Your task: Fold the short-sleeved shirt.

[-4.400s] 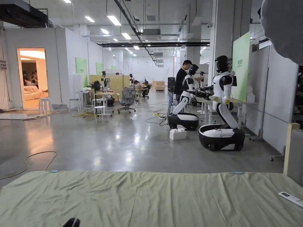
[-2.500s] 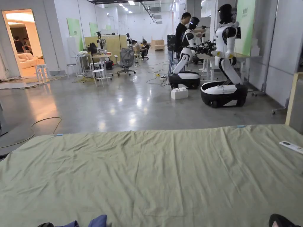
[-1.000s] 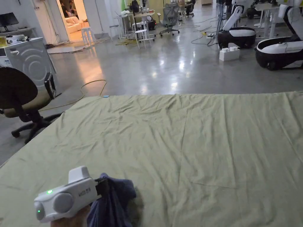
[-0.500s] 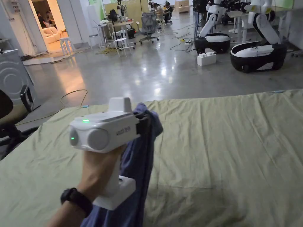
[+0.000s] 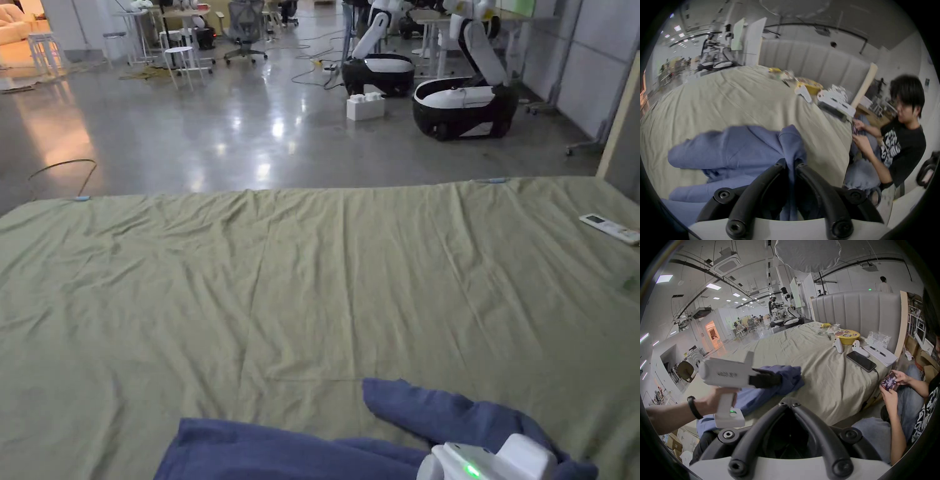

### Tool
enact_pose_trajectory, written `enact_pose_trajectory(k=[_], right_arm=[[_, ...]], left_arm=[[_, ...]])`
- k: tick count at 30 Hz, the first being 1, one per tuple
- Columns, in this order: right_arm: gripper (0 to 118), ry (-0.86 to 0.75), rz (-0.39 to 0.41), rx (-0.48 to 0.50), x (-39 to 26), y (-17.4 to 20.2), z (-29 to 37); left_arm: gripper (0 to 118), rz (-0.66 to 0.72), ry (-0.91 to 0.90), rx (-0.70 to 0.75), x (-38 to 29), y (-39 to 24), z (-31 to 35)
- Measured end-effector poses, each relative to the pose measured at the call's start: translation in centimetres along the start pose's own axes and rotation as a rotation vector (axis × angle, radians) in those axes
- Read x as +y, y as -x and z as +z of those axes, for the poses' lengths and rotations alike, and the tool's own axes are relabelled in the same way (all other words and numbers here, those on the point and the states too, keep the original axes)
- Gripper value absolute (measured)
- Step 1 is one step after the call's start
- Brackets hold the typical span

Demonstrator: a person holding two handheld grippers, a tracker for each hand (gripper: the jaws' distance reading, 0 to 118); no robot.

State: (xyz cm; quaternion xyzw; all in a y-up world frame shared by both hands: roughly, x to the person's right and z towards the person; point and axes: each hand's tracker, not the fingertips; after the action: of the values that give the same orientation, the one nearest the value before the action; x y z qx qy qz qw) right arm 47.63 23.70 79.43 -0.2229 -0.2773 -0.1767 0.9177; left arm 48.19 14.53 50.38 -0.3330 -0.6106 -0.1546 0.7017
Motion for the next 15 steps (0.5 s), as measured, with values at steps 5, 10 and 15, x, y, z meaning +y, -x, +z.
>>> enact_pose_trajectory(k=[5,10,15], right_arm=[[0,0.012,-0.003,0.014,-0.5,0.0,-0.7],[1,-0.053,0.030,0.112,1.3,2.3,-1.5],[0,-0.149,0.084,0.191,3.8,5.3,-1.5]], left_arm=[[74,0.190,-0.096,-0.039,-1.8,1.1,4.2],[74,0.089,-0.296,0.190,-3.8,3.0,17.2],[74,0.081,-0.489,0.496,-6.8,3.2,31.9]])
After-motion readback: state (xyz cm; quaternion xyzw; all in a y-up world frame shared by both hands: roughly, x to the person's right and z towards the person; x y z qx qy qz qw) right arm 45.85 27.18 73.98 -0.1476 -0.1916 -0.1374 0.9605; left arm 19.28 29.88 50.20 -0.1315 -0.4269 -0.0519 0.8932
